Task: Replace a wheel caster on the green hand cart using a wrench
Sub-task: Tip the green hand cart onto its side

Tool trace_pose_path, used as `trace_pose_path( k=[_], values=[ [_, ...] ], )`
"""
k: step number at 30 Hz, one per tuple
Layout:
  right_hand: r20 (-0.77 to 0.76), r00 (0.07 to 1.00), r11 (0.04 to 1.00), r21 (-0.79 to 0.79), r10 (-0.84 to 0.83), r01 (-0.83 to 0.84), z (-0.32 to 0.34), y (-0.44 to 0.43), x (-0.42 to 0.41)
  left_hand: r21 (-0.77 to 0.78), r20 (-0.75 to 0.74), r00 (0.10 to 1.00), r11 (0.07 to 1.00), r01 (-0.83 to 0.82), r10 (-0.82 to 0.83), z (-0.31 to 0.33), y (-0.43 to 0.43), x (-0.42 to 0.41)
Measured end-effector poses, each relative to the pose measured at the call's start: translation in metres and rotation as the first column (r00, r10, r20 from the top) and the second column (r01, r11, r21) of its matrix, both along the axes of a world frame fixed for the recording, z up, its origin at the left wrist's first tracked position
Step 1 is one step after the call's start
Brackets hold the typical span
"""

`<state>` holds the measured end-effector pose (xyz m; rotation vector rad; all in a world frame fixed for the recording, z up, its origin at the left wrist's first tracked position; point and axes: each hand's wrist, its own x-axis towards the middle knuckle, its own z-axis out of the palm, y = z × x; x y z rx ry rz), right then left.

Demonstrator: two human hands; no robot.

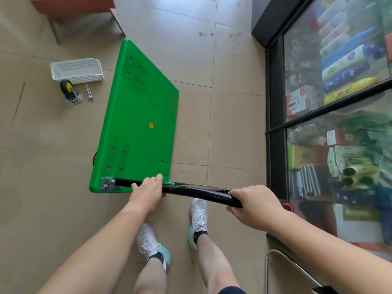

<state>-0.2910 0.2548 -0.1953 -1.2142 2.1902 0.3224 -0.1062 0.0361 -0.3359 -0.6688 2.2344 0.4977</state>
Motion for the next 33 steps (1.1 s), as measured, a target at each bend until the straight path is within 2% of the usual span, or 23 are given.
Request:
trace_pose_path(
  k=[4, 9, 12, 15, 17, 20, 22, 25, 29, 33],
  values=[
    [-0.059, 0.997, 0.988, 0.149, -0.039, 0.048, -0.005, -0.042, 0.02, -0.021, -0.019, 1.0, 1.0, 0.019, -0.019, -0.001, -0.008, -0.007],
    [0.008, 0.996, 0.958, 0.275, -0.087, 0.081, -0.023, -0.101, 0.043, -0.001, -0.031, 0.998, 0.998, 0.055, -0.055, 0.001, -0.005, -0.005],
    [0.002, 0.993, 0.968, 0.223, -0.121, 0.117, -0.036, -0.102, 0.039, 0.037, -0.12, 0.993, 0.999, 0.021, -0.017, -0.012, -0.011, 0.003],
    [-0.018, 0.99, 0.979, 0.153, -0.137, 0.139, -0.047, -0.083, 0.032, 0.317, -0.211, 0.958, 0.941, -0.119, 0.192, -0.024, -0.021, 0.009],
    [-0.01, 0.992, 0.985, 0.119, -0.127, 0.127, -0.052, -0.073, 0.028, 0.408, -0.242, 0.941, 0.905, -0.122, 0.236, -0.032, -0.034, 0.013],
    [0.006, 0.995, 0.991, 0.09, -0.1, 0.099, -0.057, -0.067, 0.021, 0.348, -0.193, 0.966, 0.932, -0.096, 0.172, -0.052, -0.062, 0.024],
    [0.007, 0.997, 0.994, 0.078, -0.073, 0.072, -0.058, -0.067, 0.016, 0.369, -0.159, 0.964, 0.919, -0.142, 0.213, -0.065, -0.073, 0.029],
    [-0.009, 0.998, 0.998, 0.041, -0.056, 0.057, -0.063, -0.061, 0.003, 0.386, -0.2, 0.927, 0.895, -0.224, 0.318, -0.076, -0.066, 0.025],
    [0.018, 0.999, 0.999, -0.007, -0.046, 0.046, -0.085, -0.044, -0.008, 0.248, -0.242, 0.926, 0.942, -0.229, 0.289, -0.076, -0.053, 0.029],
    [0.046, 0.998, 0.99, -0.139, -0.033, 0.039, -0.112, -0.038, 0.02, 0.238, -0.255, 0.9, 0.925, -0.296, 0.353, -0.079, -0.058, 0.058]
  ],
)
